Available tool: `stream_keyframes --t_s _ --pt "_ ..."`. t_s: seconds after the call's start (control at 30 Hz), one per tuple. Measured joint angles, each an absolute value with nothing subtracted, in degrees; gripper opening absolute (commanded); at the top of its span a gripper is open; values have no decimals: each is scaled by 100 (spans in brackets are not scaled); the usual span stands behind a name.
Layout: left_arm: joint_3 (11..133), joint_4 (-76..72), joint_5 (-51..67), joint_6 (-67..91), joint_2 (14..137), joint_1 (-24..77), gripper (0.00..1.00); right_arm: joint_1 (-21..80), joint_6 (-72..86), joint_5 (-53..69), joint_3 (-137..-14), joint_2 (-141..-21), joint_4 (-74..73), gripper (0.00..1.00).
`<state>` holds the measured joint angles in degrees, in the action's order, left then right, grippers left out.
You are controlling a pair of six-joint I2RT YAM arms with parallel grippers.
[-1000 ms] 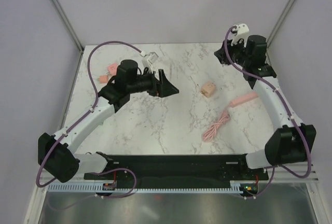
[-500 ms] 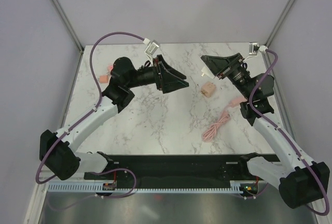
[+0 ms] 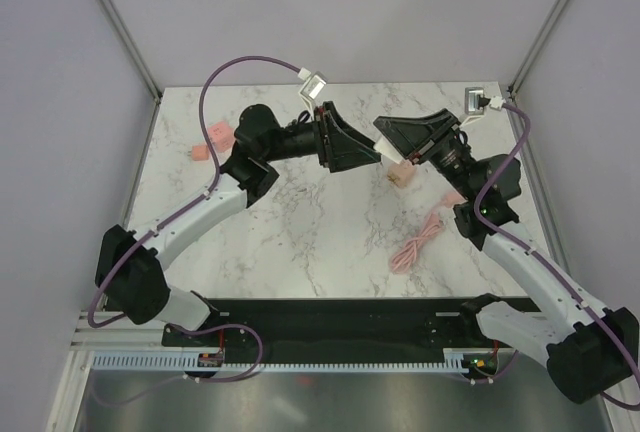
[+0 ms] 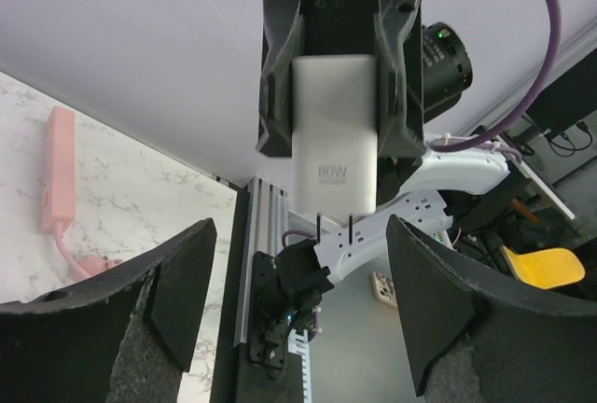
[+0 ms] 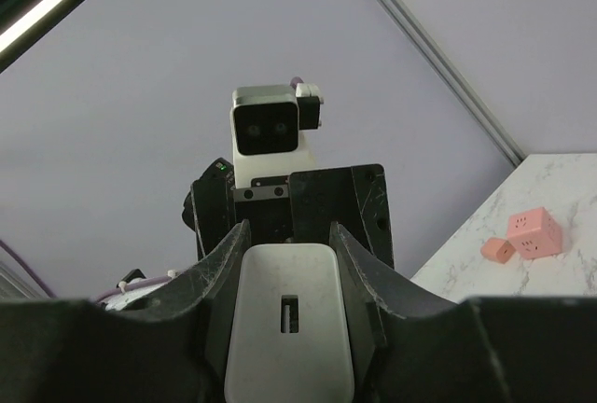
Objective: Insert the plug
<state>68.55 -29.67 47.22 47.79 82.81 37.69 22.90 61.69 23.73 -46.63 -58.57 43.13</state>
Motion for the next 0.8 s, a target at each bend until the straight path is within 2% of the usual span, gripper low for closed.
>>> stream_keyframes --t_s 0.17,0.2,0.23,0.27,0.47,0.5,0.57,0.6,0.67,0.8 --pt "6906 -3277 4818 5017 8388 3769 73 2456 6176 2368 -4560 -5857 4338 0" --pt "6906 -3343 4840 5076 8412 3771 67 2488 6176 2366 -4556 -5857 4348 0" --pt "6906 -3422 4866 5146 8438 3774 56 2515 6176 2366 -4550 -5857 4381 0" --pt "6906 -3498 4904 5242 8466 3774 52 2541 6163 2355 -4543 -5857 4414 0" --pt "6906 -3948 5052 5599 8589 3791 49 2646 6152 2311 -4449 -5867 4473 0" --pt "6906 -4010 5068 5666 8619 3791 30 2652 6149 2305 -4436 -5867 4484 2" --pt "6906 -4147 5124 5907 8685 3791 7 2650 6084 2263 -4397 -5867 4506 10" --pt "6906 -4193 5148 5994 8718 3791 2 2648 6007 2231 -4372 -5867 4521 21" --pt "6906 -4272 5179 6082 8781 3778 2 2648 5996 2167 -4364 -5861 4425 32" --pt "6853 -4163 5229 6204 8838 3701 2 2687 5924 1894 -4606 -5706 3341 38"
